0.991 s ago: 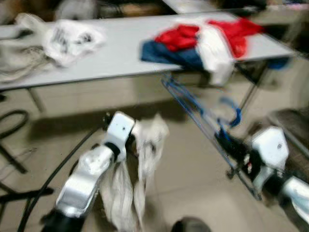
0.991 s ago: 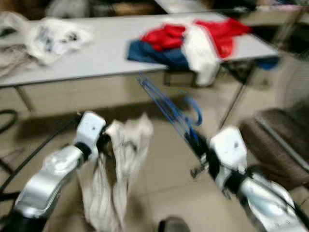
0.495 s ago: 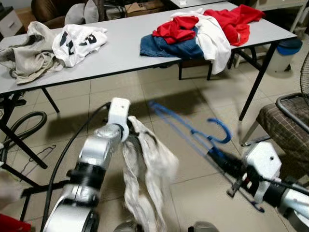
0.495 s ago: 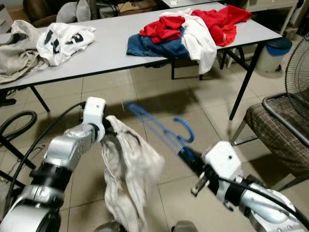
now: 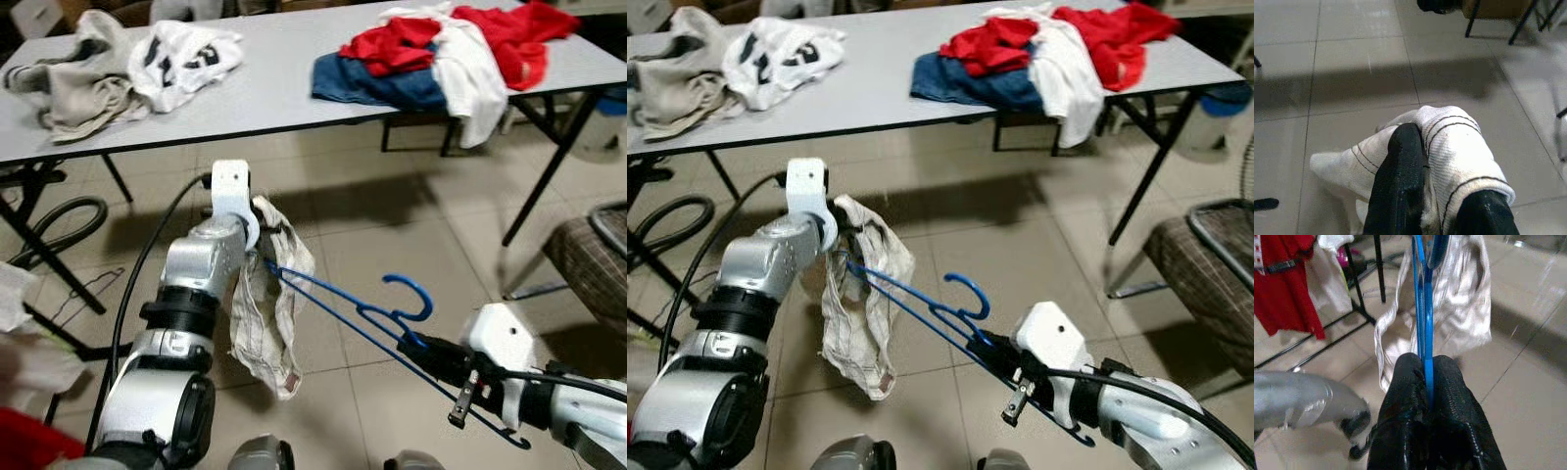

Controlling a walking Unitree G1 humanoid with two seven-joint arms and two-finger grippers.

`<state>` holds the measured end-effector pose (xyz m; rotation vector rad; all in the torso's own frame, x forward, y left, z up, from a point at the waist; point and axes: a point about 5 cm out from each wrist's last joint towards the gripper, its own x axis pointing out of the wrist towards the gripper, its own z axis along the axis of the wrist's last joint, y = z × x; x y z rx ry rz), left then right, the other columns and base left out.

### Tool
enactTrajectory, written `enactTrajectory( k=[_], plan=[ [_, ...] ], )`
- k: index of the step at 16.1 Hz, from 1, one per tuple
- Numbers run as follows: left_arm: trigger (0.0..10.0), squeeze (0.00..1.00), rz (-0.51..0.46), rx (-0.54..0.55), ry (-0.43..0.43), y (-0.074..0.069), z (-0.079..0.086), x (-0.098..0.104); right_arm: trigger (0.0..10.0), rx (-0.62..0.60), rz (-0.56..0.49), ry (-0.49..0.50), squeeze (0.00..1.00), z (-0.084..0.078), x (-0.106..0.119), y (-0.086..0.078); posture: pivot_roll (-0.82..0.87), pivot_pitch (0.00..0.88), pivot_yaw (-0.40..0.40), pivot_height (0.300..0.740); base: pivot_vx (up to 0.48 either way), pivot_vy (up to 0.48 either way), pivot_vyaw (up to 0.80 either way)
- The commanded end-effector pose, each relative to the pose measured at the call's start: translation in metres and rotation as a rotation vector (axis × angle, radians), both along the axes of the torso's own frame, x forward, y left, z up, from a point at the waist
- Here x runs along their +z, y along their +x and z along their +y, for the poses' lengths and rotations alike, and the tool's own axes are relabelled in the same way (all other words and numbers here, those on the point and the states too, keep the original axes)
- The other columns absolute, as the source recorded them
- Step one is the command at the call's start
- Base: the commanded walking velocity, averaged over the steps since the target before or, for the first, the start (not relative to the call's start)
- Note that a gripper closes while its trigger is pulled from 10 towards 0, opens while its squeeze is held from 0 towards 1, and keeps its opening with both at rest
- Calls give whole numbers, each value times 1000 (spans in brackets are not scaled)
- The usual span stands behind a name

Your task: Hang hanger

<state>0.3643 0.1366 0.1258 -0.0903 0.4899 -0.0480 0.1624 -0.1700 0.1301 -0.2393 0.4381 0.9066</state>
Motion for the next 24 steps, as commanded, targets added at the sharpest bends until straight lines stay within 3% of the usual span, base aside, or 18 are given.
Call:
enactTrajectory(
  k=[1,3,4,6,7,10,11,12,14,16,20,23,24],
  plan=[
    [0,0,-77,1,-24,7,-5,22,10000,-7,18,-35,0,-2,-5,3,-142,0,48,740,0,0,0],
    [0,0,-118,-27,-49,10,-12,38,10000,-29,18,-63,0,-1,-14,16,-136,0,41,740,0,0,0],
    [471,0,-140,-49,-72,11,-19,48,10000,-25,8,-48,0,3,-17,27,-135,0,40,740,0,0,0],
    [471,0,-146,-51,-77,11,-20,51,10000,-21,10,-40,0,4,-17,30,-135,0,40,740,0,0,0],
    [1765,0,-160,-62,-78,12,-24,58,10000,-34,30,-48,0,12,-26,44,-131,0,43,740,0,0,0],
    [1686,0,-173,-72,-77,12,-27,64,10000,-38,43,-45,0,20,-33,52,-131,0,43,740,0,0,0],
    [1843,0,-172,-74,-79,12,-27,64,10000,-37,42,-32,0,21,-33,53,-128,0,42,740,0,0,0],
    [2157,0,-159,-93,-76,9,-33,61,10000,-20,40,47,0,32,-27,59,-128,0,42,740,0,0,0],
    [2314,0,-156,-106,-72,8,-36,60,10000,-32,55,39,0,33,-28,62,-128,0,42,740,0,0,0],
    [2353,0,-169,-118,-42,8,-38,61,10000,-227,147,32,0,29,-43,77,-129,0,38,740,0,0,0],
    [2118,0,-175,-118,-23,7,-37,61,10000,-379,198,92,0,24,-51,83,-126,0,33,740,0,0,0],
    [1961,0,-202,-125,81,6,-27,60,10000,-565,89,163,0,1,-34,87,-125,0,31,740,0,0,0],
    [1529,0,-213,-183,149,5,-23,58,10000,-624,-12,155,0,-14,-18,85,-130,0,35,740,0,0,0]
  ],
)
